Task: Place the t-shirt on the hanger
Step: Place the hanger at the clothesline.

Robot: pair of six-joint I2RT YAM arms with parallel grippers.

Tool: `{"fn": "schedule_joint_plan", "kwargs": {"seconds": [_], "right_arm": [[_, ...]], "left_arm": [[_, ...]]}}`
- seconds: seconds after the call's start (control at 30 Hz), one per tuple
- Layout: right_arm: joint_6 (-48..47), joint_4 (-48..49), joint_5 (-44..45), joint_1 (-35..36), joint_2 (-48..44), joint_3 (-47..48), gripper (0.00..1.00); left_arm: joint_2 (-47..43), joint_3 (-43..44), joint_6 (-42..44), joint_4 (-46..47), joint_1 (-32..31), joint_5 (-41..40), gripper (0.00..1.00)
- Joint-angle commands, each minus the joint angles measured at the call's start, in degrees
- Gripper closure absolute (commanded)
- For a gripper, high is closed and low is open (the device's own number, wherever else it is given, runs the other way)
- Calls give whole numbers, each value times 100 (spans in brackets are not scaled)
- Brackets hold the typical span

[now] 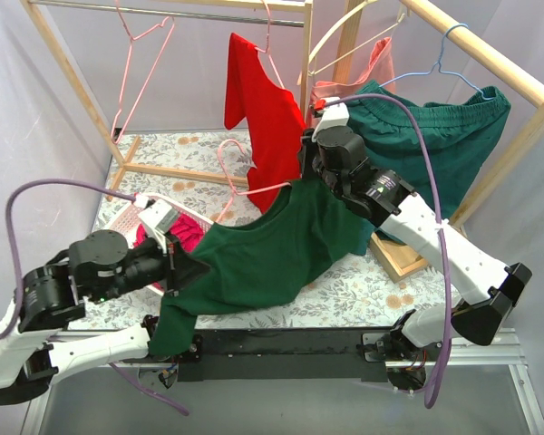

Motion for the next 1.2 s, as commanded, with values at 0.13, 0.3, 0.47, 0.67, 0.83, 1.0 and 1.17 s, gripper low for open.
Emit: {"fn": "schedule_joint_plan", "kwargs": {"seconds": [0.13,0.3,0.47,0.67,0.83,1.0,1.17], "right_arm": [[-88,230,-384,-241,157,-64,73],[-62,230,-455,-321,193,-108,70],[-36,230,-393,-365,123,-186,70],[17,221,-393,-391,17,-318,70],[43,212,-402,-400,-62,-371,70],[17,177,-375,-400,-150,-433,70],[52,151,-410,-400,-247,-547,70]], "left_arm": [[21,1409,363,-704,14,-195,100],[109,2235,336,-1274,14,-555,100],[249,2702,319,-1513,5,-819,100],[434,3315,22,-1540,14,-1767,100],[1048,3643,-138,-1663,14,-2804,100],[1585,3345,-409,-1654,14,-3937,100],[2217,3238,-648,-1452,14,-4466,100]]}}
